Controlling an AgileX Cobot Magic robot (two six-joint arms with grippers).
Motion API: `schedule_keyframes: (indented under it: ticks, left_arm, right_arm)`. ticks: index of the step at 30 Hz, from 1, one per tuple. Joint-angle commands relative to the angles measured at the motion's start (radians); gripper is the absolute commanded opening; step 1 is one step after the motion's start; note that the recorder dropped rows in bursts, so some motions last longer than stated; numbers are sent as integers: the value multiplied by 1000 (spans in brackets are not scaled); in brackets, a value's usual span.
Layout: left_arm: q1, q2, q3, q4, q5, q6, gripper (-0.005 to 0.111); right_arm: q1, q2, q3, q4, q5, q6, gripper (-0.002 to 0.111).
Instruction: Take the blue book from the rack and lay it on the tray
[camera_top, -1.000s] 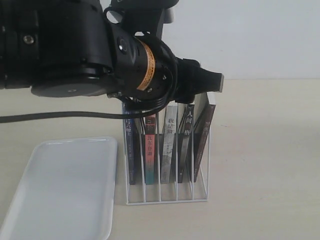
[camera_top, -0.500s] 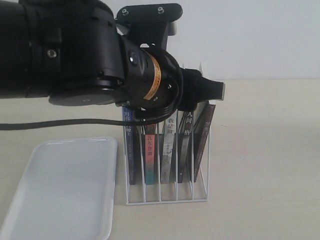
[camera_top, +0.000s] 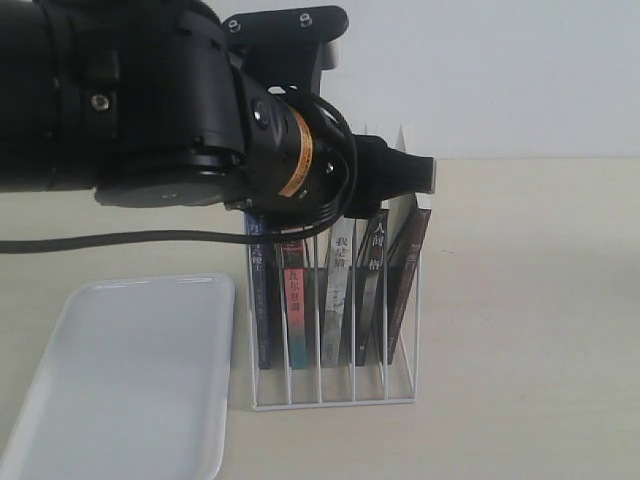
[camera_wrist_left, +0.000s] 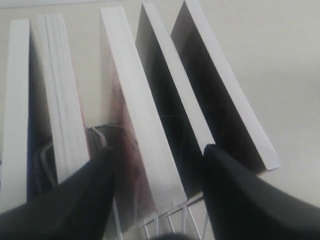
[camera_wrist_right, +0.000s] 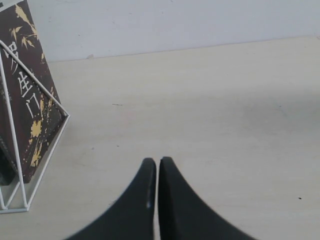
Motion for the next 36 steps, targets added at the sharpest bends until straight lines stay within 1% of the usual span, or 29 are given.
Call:
schedule_keyframes:
  ticks: [1, 8, 12, 18, 36]
  left_arm:
    - [1, -6, -4, -2, 7, -12, 35]
    - [1, -6, -4, -2, 0, -10, 34]
    - [1, -6, -4, 0, -69, -10, 34]
    - [1, 10, -4, 29, 11, -8, 34]
    - [1, 45, -4, 40, -1, -8, 34]
  right_arm:
    - [-1, -5, -1, -5, -12, -6, 1]
    - [-1, -5, -1, -5, -12, -6, 1]
    - [-1, -5, -1, -5, -12, -6, 1]
    - [-1, -5, -1, -5, -12, -6, 1]
    - [-1, -5, -1, -5, -12, -6, 1]
